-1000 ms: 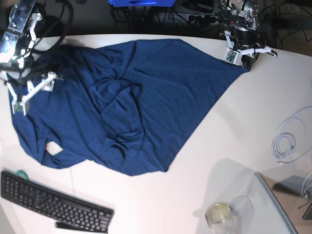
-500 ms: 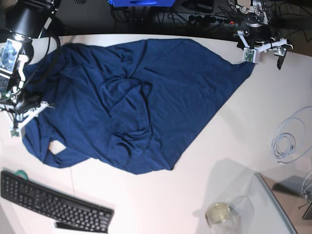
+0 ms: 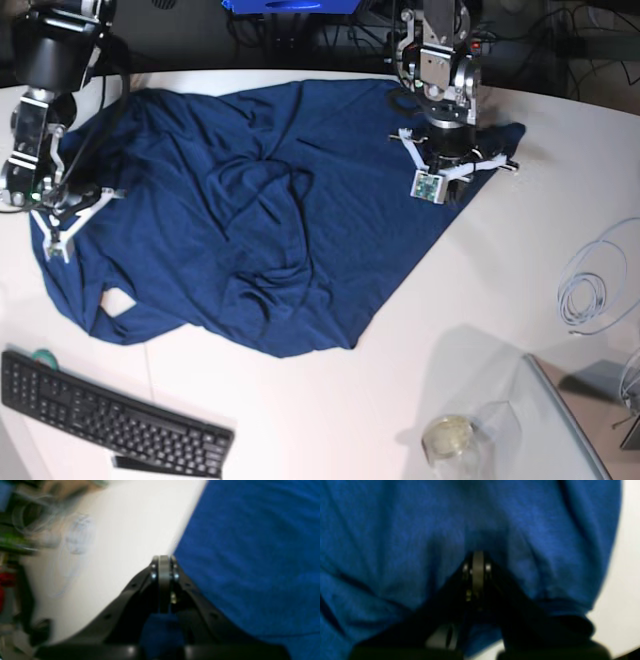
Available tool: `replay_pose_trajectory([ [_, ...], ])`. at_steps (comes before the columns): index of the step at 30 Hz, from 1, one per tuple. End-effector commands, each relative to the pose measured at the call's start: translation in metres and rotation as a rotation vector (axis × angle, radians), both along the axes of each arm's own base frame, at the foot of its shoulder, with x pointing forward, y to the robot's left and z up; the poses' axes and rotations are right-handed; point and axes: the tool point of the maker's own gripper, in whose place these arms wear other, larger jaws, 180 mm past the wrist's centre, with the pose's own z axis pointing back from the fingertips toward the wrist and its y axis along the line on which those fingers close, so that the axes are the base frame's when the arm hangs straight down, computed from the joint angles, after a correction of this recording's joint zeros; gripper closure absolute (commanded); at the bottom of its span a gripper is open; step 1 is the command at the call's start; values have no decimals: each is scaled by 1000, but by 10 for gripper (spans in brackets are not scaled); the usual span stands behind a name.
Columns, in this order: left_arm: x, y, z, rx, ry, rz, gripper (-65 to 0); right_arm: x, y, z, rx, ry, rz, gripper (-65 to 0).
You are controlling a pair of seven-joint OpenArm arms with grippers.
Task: Layout the t-shirt on the table in an organized manner, then fold the t-shirt properly
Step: 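Drag the shirt edge with the right gripper away from the left gripper, then regrasp the shirt edge with the right gripper and pull it outward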
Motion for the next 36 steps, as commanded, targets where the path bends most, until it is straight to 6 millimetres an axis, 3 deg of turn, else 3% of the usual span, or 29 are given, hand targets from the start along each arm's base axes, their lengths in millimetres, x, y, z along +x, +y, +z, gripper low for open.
replay_pose_trajectory([
  [1,4,4,-2,15,-8,2,0,12,-6,3,-7,-26,0,-6],
  [5,-2,5,-37,2,87,7,0,36,-2,-10,39,-30,-19,-6],
  [9,-3,4,-50,-7,122,9,0,68,0,-13,85,-57,-41,-6],
  [11,1,3,-49,-7,116,9,0,90,7,-10,90,-83,-19,-6],
  [17,33,6,-36,-12,64,22,0,142,-3,9,-72,-170,34,-6],
  [23,56,61,-18,-20,-3,204,0,177,-1,38,-140,-269,125,-6],
  [26,62,71,1,-6,-57,222,0,194,-8,62,-182,-333,145,-12],
  [29,57,70,19,6,-105,225,0,195,-10,85,-209,-352,148,-17],
  [31,52,74,33,24,-135,225,0,185,-4,102,-234,-368,163,-36],
  [34,36,80,51,53,-170,235,0,154,26,131,-201,-408,262,-161],
  [36,22,85,57,78,-172,235,0,126,45,144,-185,-409,339,-299],
])
